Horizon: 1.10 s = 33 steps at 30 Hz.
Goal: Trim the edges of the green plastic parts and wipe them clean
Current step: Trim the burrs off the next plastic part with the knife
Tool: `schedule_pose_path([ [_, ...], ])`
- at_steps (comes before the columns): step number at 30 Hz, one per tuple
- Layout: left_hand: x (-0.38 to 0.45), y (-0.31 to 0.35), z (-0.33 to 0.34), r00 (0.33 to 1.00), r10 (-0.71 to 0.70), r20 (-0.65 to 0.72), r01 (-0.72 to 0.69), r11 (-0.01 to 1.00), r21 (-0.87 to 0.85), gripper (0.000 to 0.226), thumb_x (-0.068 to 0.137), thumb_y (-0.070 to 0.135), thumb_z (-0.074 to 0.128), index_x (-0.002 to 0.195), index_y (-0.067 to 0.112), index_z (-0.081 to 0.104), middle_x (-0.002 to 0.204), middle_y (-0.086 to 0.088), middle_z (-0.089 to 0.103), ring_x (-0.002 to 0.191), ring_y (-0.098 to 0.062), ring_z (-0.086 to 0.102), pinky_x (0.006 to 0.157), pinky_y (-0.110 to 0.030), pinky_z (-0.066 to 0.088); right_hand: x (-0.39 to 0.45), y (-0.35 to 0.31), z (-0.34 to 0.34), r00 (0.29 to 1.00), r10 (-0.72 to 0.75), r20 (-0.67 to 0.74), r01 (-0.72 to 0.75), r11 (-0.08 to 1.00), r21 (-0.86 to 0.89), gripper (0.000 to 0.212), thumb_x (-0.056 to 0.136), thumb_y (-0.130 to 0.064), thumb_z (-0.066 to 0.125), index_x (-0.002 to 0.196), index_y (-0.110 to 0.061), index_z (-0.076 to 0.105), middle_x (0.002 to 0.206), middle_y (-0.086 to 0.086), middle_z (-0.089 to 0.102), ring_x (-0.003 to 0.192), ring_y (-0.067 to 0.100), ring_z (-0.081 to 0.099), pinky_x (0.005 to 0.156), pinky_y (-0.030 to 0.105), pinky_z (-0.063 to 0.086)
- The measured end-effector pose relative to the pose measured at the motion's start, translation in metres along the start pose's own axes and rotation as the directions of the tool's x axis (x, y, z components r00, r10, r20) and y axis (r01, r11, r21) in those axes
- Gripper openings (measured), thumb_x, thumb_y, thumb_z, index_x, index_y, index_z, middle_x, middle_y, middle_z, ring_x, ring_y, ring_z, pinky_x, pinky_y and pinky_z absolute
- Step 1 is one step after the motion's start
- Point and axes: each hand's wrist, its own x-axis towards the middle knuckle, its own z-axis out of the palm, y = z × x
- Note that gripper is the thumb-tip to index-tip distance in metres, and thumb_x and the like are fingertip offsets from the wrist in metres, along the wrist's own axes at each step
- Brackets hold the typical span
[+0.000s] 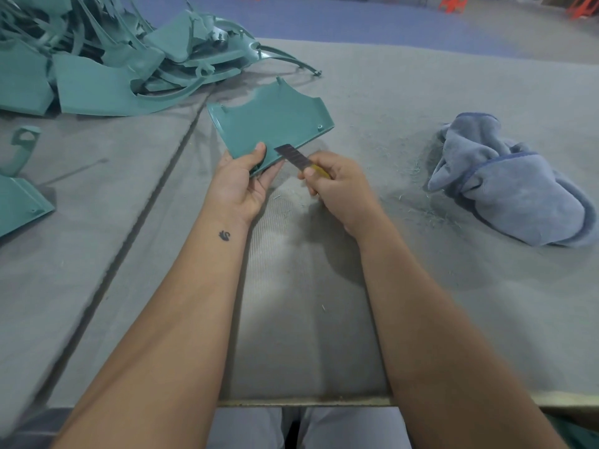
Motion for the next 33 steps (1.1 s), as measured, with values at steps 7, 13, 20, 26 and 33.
schedule_pose_path([
  [7, 0.001, 0.0, -0.001, 1.0, -0.015, 0.014, 0.016, 0.999, -0.045, 0.019, 0.096, -0.005, 0.047, 0.105, 0.007, 0.058, 0.103, -0.012, 0.066, 0.077, -0.022, 0.071, 0.063, -0.029, 0.06, 0.001, 0.001, -0.009, 0.973, 0.043, -0.229, 0.041, 0.935, 0.352, 0.015, 0.088, -0.017, 0.049, 0.08, -0.021, 0.061, 0.06, -0.005, 0.049, 0.056, 0.008, 0.041, 0.055, 0.02, 0.036],
  [13, -0.001, 0.001, 0.0, 1.0, -0.026, -0.012, 0.025, 0.995, -0.101, 0.025, 0.096, -0.005, 0.048, 0.119, 0.004, 0.054, 0.099, -0.011, 0.066, 0.074, -0.021, 0.071, 0.065, -0.03, 0.061, 0.0, 0.002, -0.004, 0.984, -0.002, -0.177, 0.037, 0.98, 0.197, 0.025, 0.095, -0.009, 0.045, 0.08, -0.023, 0.058, 0.063, -0.005, 0.045, 0.064, 0.013, 0.041, 0.062, 0.029, 0.036],
  [20, -0.003, 0.004, 0.0, 0.999, -0.031, -0.018, 0.028, 0.988, -0.151, 0.02, 0.097, -0.006, 0.044, 0.111, 0.002, 0.056, 0.085, -0.012, 0.07, 0.066, -0.022, 0.072, 0.062, -0.032, 0.061, -0.003, -0.004, -0.004, 0.992, -0.017, -0.121, 0.039, 0.983, 0.18, 0.026, 0.096, -0.002, 0.046, 0.079, -0.018, 0.057, 0.064, 0.0, 0.042, 0.062, 0.013, 0.037, 0.059, 0.025, 0.033],
  [26, -0.004, 0.003, 0.001, 0.999, -0.044, 0.019, 0.047, 0.976, -0.215, 0.019, 0.097, -0.005, 0.043, 0.112, -0.001, 0.056, 0.099, -0.016, 0.066, 0.074, -0.025, 0.071, 0.071, -0.034, 0.059, -0.004, -0.005, 0.0, 0.997, -0.074, -0.018, 0.076, 0.993, 0.092, 0.021, 0.09, -0.008, 0.051, 0.077, -0.019, 0.061, 0.062, -0.002, 0.047, 0.061, 0.013, 0.041, 0.061, 0.029, 0.035],
  [33, -0.001, 0.003, 0.002, 0.993, -0.108, -0.039, 0.096, 0.969, -0.228, 0.023, 0.104, 0.019, 0.041, 0.103, 0.005, 0.059, 0.098, -0.008, 0.072, 0.087, -0.02, 0.07, 0.085, -0.044, 0.056, -0.002, -0.002, -0.003, 0.986, -0.054, -0.156, 0.08, 0.983, 0.165, 0.02, 0.095, -0.011, 0.047, 0.085, -0.021, 0.062, 0.066, -0.002, 0.049, 0.066, 0.013, 0.044, 0.066, 0.031, 0.039],
])
